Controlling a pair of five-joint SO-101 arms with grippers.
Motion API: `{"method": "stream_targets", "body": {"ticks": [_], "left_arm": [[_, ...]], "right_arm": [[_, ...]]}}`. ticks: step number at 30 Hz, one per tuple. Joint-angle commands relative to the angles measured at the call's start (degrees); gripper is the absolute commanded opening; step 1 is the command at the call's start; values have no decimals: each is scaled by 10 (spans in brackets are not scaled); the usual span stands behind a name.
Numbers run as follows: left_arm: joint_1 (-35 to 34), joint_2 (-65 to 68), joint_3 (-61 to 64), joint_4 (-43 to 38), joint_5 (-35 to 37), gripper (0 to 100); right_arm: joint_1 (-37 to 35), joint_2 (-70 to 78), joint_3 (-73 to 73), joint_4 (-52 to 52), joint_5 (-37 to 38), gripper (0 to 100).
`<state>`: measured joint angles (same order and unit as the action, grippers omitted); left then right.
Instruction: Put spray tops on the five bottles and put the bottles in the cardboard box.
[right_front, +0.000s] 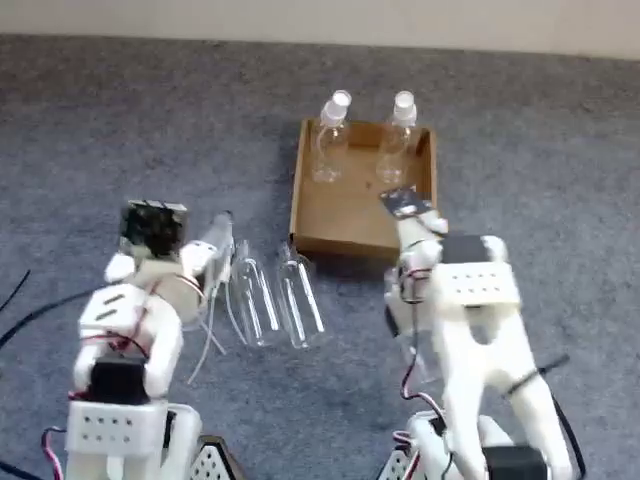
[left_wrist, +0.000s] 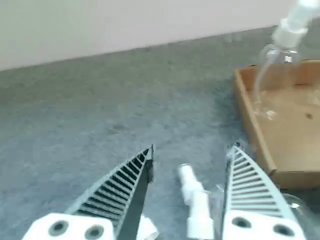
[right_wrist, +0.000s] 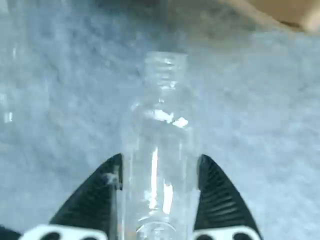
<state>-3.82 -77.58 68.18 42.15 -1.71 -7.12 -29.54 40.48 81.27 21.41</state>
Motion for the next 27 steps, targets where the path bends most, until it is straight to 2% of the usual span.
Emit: {"method": "stream_targets", "body": {"ticks": [1, 6, 9, 12, 14, 16, 22, 27], "left_arm": [[-35, 111, -99, 41, -25, 213], [-34, 332, -225, 135, -95, 144], [-35, 438, -282, 157, -127, 142], [-37, 522, -323, 170, -128, 142], [-51, 565, -342, 184, -124, 142], [-79, 597, -362, 189, -85, 142], [-194, 632, -406, 204, -20, 145], [-216, 636, -401, 203, 13, 198]], "right_arm": [[97, -46, -73, 49, 84, 17], [217, 34, -119, 36, 175, 17], [264, 130, -154, -19, 179, 17], [296, 241, -216, -53, 179, 17], [303, 311, -259, -58, 178, 17], [304, 369, -303, -57, 178, 17], [299, 452, -386, -58, 178, 17], [299, 495, -402, -61, 178, 17]]}}
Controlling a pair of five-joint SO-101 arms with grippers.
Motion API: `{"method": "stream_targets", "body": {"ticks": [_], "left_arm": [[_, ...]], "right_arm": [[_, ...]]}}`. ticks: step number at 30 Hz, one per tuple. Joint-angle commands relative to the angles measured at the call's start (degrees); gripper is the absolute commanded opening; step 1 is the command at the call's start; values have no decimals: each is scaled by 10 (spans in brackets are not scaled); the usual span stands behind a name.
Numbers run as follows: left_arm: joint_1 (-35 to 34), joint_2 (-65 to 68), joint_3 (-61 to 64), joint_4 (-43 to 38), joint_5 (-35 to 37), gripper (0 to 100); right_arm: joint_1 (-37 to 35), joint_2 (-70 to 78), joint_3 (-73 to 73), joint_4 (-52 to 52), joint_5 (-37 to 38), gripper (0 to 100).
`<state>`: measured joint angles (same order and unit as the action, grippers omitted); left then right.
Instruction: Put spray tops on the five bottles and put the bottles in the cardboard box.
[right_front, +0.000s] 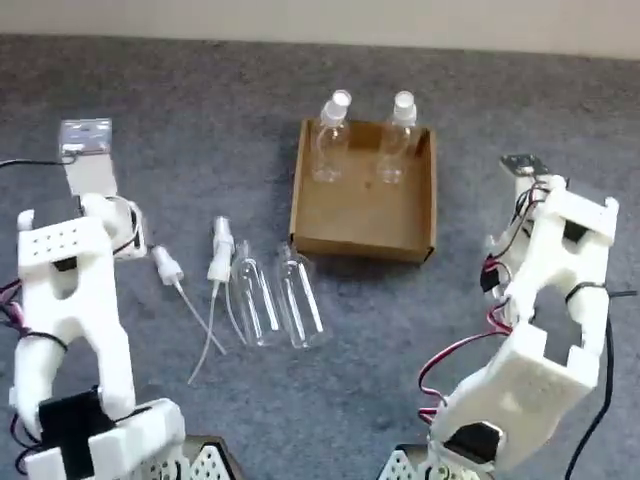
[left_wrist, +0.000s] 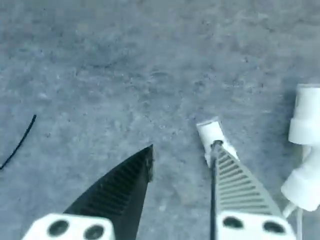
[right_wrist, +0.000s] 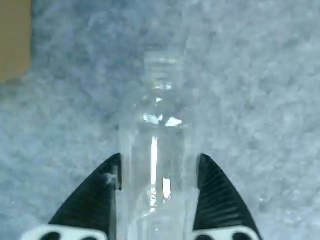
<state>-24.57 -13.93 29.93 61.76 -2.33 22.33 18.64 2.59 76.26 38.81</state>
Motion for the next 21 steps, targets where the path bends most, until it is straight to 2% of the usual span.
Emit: {"method": "stream_targets", "body": {"ticks": [1, 4, 8, 11, 21], "left_arm": [[-7, 0, -19, 7, 29, 199], [9, 0, -19, -3, 67, 199], [36, 0, 23, -55, 94, 199], [44, 2, 54, -94, 95, 199], [51, 144, 18, -113, 96, 165]], "right_arm": [[5, 21, -24, -13, 4, 17], [5, 36, -23, -31, 4, 17], [8, 40, -23, -30, 4, 18], [6, 40, -23, -27, 7, 18], [9, 39, -23, -26, 6, 104]]}}
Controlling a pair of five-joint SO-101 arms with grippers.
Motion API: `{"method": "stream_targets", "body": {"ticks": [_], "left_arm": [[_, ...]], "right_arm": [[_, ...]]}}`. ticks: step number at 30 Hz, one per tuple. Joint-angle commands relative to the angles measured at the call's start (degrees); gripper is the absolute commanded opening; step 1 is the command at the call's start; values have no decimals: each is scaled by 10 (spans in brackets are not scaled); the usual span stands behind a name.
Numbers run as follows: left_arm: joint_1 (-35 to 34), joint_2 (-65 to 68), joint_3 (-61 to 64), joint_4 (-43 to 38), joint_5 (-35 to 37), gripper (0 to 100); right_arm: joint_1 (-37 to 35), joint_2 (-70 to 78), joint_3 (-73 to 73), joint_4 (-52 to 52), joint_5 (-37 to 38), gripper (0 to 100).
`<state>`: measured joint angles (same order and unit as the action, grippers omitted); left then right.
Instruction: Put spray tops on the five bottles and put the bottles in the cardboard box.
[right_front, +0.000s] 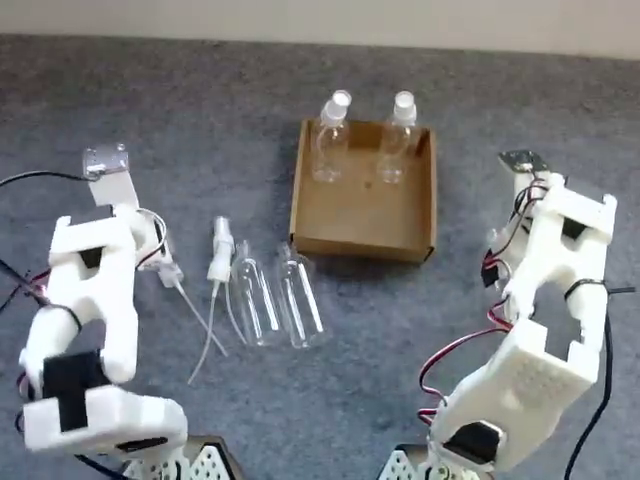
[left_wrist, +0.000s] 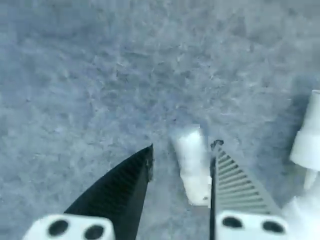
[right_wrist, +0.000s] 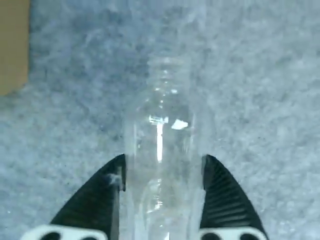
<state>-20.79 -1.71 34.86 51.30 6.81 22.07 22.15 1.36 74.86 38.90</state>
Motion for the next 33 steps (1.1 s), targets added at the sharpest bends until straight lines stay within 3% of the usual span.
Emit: {"method": "stream_targets", "body": {"ticks": [1, 8, 14, 20, 23, 26, 33], "left_arm": [[15, 33, -39, -7, 4, 165], [42, 71, -52, -7, 3, 163], [73, 75, -58, -11, 3, 71], [77, 76, -110, -6, 1, 53], [84, 75, -158, 0, -41, 52], [87, 73, -240, 65, -68, 52], [105, 77, -451, 311, -158, 52]], "right_arm": [[12, 4, -11, -12, 5, 104], [12, 3, -11, -12, 4, 106], [13, 3, -11, -12, 5, 106], [13, 3, -11, -12, 6, 106], [14, 3, -11, -12, 6, 106], [21, 1, -12, -12, 6, 106], [34, 3, -87, 34, 6, 108]]}}
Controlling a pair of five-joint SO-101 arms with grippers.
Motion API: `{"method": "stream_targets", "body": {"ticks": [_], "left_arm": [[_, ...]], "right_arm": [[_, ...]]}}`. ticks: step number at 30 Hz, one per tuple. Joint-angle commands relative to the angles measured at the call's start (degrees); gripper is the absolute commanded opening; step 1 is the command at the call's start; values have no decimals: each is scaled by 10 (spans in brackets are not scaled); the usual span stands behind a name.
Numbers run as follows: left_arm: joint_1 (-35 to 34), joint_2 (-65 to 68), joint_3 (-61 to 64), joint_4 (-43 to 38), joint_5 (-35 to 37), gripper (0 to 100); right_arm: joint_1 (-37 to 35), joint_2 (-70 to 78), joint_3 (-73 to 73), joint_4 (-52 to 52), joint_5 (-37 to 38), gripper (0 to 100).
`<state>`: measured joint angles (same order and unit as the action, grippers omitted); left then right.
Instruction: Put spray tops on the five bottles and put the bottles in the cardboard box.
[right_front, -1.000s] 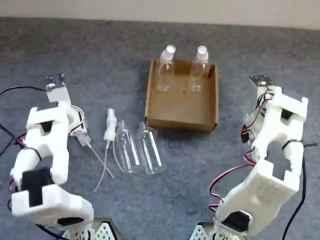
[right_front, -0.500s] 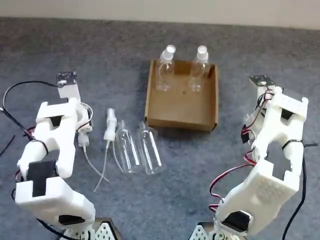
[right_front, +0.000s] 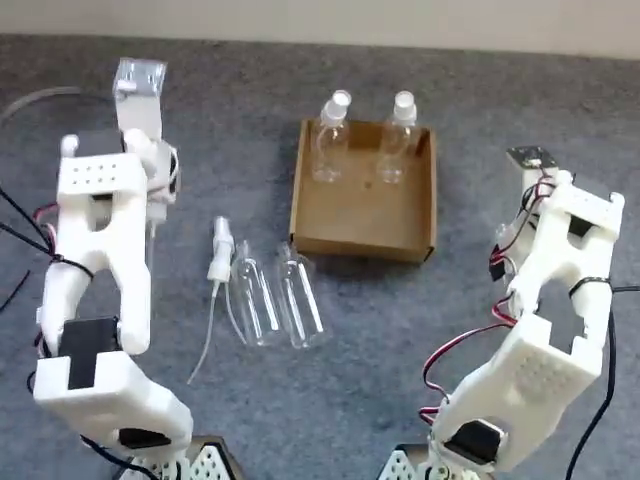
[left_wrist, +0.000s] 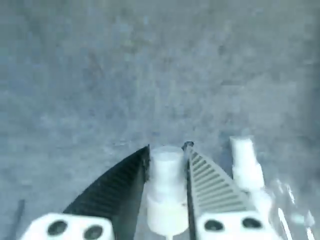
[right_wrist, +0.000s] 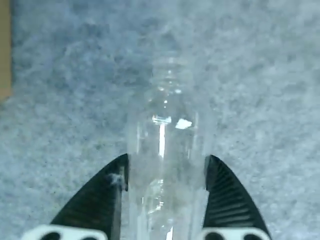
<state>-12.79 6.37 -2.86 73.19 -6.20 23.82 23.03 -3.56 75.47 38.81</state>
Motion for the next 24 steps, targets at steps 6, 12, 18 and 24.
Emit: {"method": "stream_targets", "body": {"ticks": [6, 12, 18, 24], "left_arm": [[74, -5, 28, 112, -40, 52], [115, -9, 173, -8, -37, 52], [116, -9, 250, -90, -36, 53], [114, -5, 262, -103, -37, 53]], "right_arm": [[16, -6, -73, 75, 4, 239], [13, -6, -73, 75, 4, 265], [7, -7, -88, 73, 4, 265], [-13, -3, -150, 75, -34, 267]]}}
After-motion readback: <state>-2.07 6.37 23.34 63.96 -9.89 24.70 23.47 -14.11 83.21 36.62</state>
